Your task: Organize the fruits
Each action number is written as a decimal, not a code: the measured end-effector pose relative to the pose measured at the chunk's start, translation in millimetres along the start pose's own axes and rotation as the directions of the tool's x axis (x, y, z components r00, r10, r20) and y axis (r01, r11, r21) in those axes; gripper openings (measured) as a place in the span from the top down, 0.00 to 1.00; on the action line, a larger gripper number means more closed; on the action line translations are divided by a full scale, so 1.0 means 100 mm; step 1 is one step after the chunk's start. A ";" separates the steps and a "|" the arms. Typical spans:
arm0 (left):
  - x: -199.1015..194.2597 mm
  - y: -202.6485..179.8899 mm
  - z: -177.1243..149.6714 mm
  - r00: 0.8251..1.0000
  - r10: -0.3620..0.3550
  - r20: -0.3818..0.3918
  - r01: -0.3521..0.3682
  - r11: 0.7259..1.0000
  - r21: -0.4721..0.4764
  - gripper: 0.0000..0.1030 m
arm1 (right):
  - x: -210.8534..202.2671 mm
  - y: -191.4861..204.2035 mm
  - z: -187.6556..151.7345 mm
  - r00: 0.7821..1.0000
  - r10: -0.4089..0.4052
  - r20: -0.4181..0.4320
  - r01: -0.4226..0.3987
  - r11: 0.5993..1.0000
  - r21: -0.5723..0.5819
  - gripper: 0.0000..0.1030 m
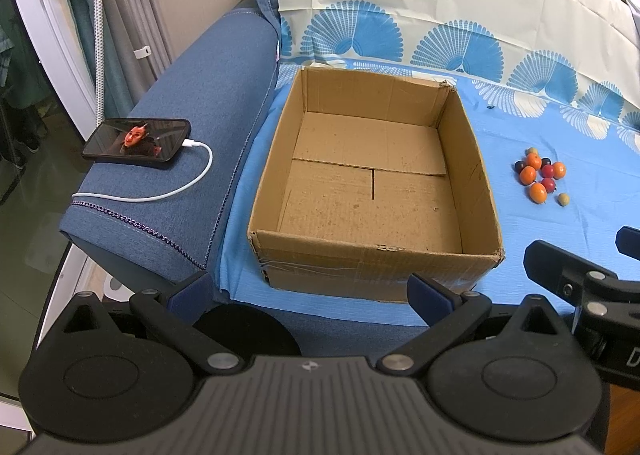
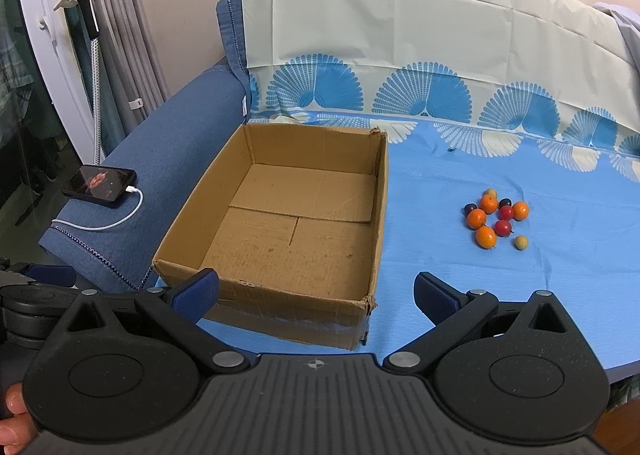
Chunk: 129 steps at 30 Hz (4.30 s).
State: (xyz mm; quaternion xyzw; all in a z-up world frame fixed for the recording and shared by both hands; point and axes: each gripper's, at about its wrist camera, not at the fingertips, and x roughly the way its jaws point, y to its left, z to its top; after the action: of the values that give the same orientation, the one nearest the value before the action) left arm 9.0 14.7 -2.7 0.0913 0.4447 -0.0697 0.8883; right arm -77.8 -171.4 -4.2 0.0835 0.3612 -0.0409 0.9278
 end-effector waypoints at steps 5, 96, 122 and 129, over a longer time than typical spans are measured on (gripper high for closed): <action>0.00 -0.01 0.00 1.000 0.004 0.001 -0.004 1.000 0.002 0.00 | 0.00 -0.01 0.00 1.000 0.002 -0.001 -0.002 1.000 0.004 0.00; 3.50 -4.16 1.01 0.946 -0.198 -0.257 0.268 0.923 0.275 0.00 | 3.20 -3.80 -0.45 0.949 -0.306 0.070 0.298 0.949 0.105 0.01; 3.44 -3.87 1.21 0.922 -0.266 -0.282 0.321 0.931 0.172 0.59 | 3.05 -3.75 -0.39 0.973 -0.217 0.075 0.213 0.975 0.056 0.66; 3.39 -3.71 1.23 0.905 -0.295 -0.307 0.337 0.937 0.092 0.60 | 3.02 -3.84 -0.40 0.973 -0.218 0.080 0.208 0.971 0.120 0.75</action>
State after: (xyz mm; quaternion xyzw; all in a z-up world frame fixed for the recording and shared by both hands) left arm 229.7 -388.8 -239.7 0.0904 0.5722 -0.2306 0.7818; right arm 65.5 -545.8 -285.2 0.0935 0.3217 -0.1641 0.9278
